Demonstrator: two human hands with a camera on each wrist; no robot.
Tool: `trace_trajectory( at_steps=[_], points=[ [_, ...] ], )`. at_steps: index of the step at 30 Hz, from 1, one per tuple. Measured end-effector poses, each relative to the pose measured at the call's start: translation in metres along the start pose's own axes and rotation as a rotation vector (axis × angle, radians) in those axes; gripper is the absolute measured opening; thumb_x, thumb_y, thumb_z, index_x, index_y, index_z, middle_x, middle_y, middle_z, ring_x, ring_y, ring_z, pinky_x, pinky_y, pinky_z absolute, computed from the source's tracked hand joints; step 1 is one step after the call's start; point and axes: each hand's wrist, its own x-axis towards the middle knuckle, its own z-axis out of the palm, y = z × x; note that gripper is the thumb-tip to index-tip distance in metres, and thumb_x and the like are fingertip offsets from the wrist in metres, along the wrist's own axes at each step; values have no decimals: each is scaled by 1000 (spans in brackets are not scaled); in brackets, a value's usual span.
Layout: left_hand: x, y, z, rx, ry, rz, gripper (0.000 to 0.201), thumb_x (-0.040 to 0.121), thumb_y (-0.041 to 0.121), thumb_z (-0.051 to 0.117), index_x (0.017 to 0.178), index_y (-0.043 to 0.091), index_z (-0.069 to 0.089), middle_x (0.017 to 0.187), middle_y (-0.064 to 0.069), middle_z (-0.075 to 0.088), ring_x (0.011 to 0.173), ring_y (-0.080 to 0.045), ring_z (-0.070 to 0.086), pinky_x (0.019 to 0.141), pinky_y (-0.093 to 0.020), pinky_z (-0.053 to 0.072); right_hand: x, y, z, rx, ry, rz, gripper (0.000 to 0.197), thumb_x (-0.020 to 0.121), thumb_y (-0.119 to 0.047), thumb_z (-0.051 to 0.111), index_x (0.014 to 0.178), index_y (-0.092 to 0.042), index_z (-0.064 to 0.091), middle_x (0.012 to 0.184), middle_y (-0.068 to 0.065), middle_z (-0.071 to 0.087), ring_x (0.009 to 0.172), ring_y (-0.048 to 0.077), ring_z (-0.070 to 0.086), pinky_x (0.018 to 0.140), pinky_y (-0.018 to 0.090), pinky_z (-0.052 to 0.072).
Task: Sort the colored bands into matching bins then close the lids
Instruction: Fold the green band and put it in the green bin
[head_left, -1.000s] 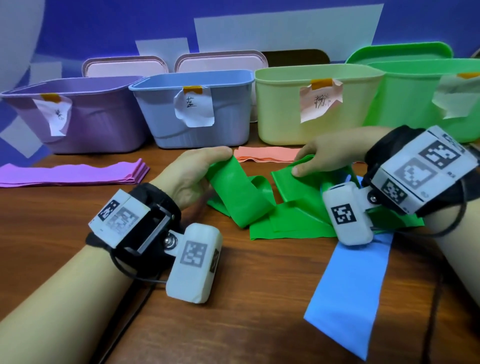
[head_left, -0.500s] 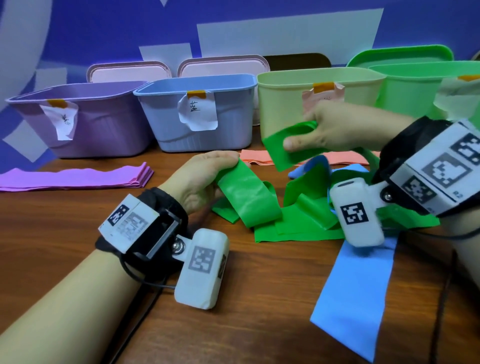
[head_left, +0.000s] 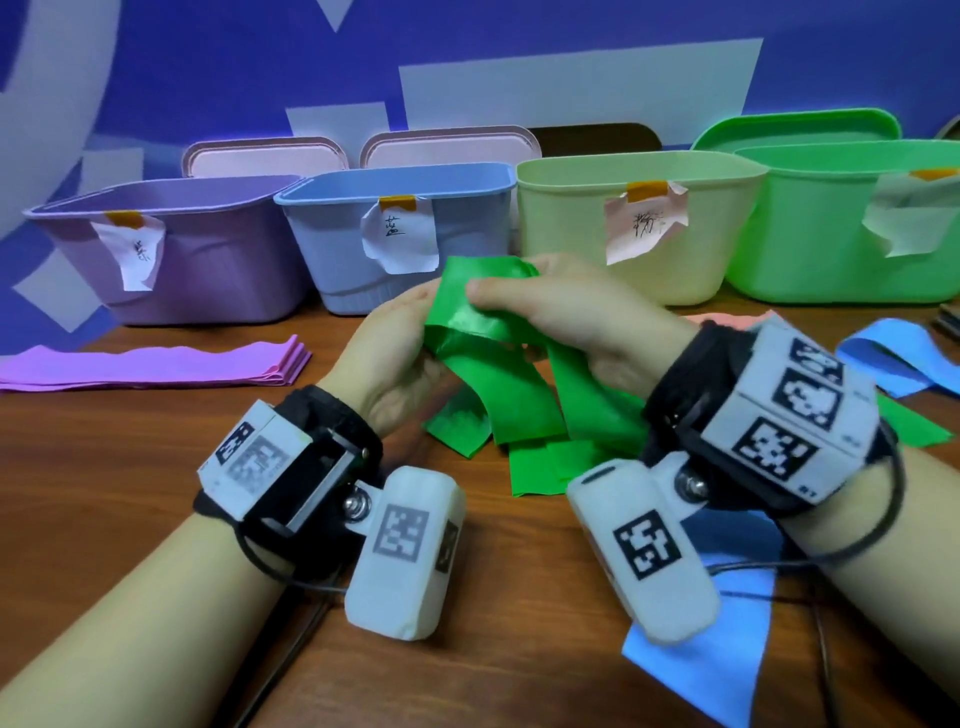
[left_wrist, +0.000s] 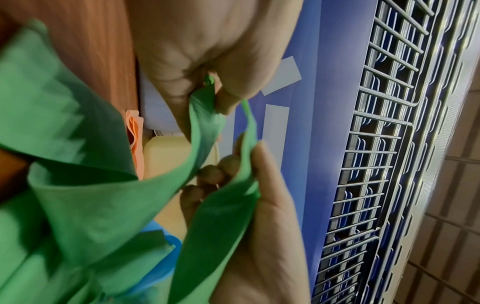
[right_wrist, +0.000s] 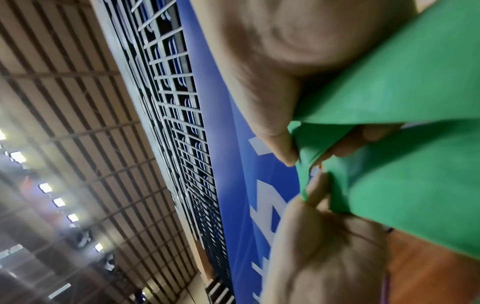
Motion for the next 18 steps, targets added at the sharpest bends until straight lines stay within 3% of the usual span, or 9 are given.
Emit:
trace_trajectory(
  at_steps=[3,5,8,10,12,16,18],
  points=[
    [1,-1,-1,-47,36,21,26,98,9,41,116,-2,55,87,-13,68,66,-14,68,62,-24,58,3,10,3,18,61,21,8,83,-12,66,84,-4,67,74,9,66,56,14,58,52,18,48],
    [4,-3,-4,-64,101,22,29,100,14,39,123,2,52,99,-15,66,71,-15,69,63,-25,58,3,12,6,56,81,-4,22,82,-13,68,95,4,67,82,16,67,65,20,60,61,25,49],
    [5,-1,-6,-93,117,-20,37,100,18,41,133,1,46,121,-20,61,89,-22,66,74,-32,59,2,11,12,108,90,-59,24,84,-16,67,95,6,67,83,19,67,68,22,60,64,29,49],
    [5,1,-4,-120,99,-43,33,99,18,43,125,0,52,113,-16,65,84,-21,68,71,-31,59,3,15,13,34,74,-59,17,86,-18,65,85,-1,70,76,14,67,61,16,60,57,23,48],
    [4,2,-3,-164,94,-40,23,98,16,42,103,4,60,93,-9,67,72,-18,68,62,-29,59,5,23,13,-17,60,-55,13,87,-16,64,75,-12,68,68,5,66,51,7,58,51,16,47],
    [2,1,-1,-172,90,-36,28,99,21,39,96,3,61,95,-12,68,79,-23,68,62,-31,59,7,30,11,28,72,-28,18,88,-13,63,71,-18,64,50,-8,63,41,-1,56,40,11,41],
    [3,0,-2,-176,70,-44,34,97,14,42,82,0,69,86,-12,70,70,-21,70,58,-29,59,8,30,9,10,78,-38,19,90,-15,61,71,-15,64,51,-7,63,43,2,57,41,11,38]
  ],
)
